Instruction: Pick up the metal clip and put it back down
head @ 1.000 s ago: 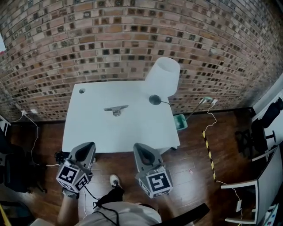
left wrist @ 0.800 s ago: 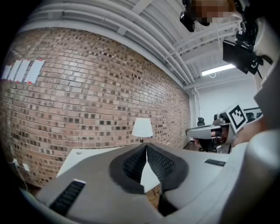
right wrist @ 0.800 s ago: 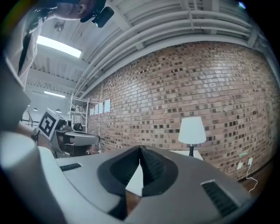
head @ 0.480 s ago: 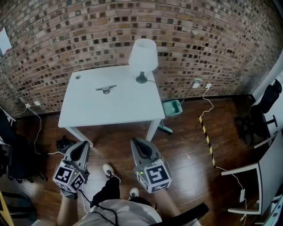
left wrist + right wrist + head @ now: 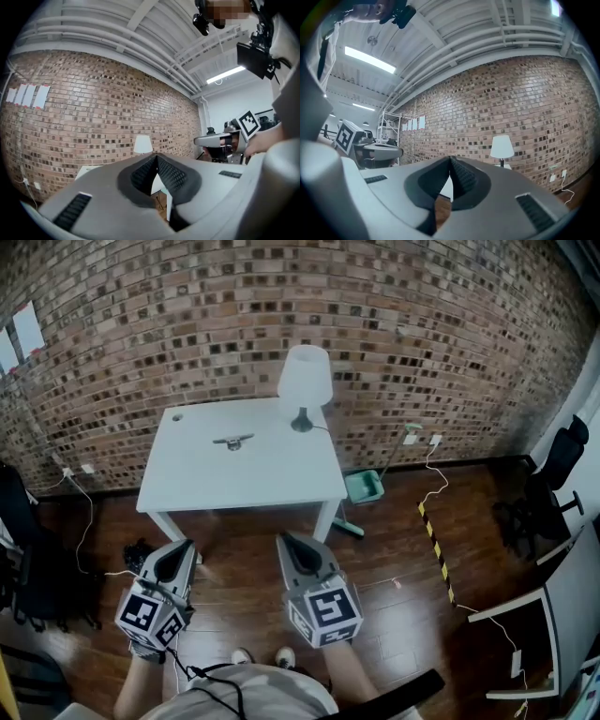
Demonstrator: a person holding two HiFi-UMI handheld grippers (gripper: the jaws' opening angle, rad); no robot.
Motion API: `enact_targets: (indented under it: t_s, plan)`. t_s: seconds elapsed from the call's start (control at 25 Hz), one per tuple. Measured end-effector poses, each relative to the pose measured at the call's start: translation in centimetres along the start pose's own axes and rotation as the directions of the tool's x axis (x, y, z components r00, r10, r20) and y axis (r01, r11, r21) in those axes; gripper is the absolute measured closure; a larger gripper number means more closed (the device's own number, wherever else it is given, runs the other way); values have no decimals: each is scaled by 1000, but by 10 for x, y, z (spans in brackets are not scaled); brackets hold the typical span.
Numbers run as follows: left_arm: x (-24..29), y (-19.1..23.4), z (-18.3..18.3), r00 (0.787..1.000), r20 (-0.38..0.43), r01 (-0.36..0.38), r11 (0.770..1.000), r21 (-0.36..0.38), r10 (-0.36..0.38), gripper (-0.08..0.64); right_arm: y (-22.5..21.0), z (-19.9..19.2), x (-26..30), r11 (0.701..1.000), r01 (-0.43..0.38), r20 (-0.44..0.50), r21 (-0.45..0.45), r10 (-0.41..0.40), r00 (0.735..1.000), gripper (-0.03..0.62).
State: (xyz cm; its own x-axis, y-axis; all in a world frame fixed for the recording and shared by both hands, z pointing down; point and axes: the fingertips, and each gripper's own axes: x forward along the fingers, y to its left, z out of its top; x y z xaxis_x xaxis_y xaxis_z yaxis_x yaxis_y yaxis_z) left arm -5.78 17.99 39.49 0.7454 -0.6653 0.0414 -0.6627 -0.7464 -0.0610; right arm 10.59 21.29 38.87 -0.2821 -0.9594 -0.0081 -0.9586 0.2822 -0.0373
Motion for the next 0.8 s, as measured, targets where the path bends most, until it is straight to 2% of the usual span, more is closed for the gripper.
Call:
enact_targets:
  t_s: [0.16, 0.4, 0.8]
  plan:
    - [-15, 8, 15, 999, 24, 24, 999, 30, -25, 569, 25, 10, 8, 1000, -3, 7, 16, 2, 1000, 614]
    - [-28, 33, 23, 999, 39, 0, 1000, 25, -1, 569, 51, 18, 22, 1000, -26, 8, 14, 26, 1000, 615]
    - [-24, 33, 13, 1000, 15, 20, 1000, 19, -20, 569, 52, 10, 24, 1000, -15, -21, 1, 16, 1000, 614]
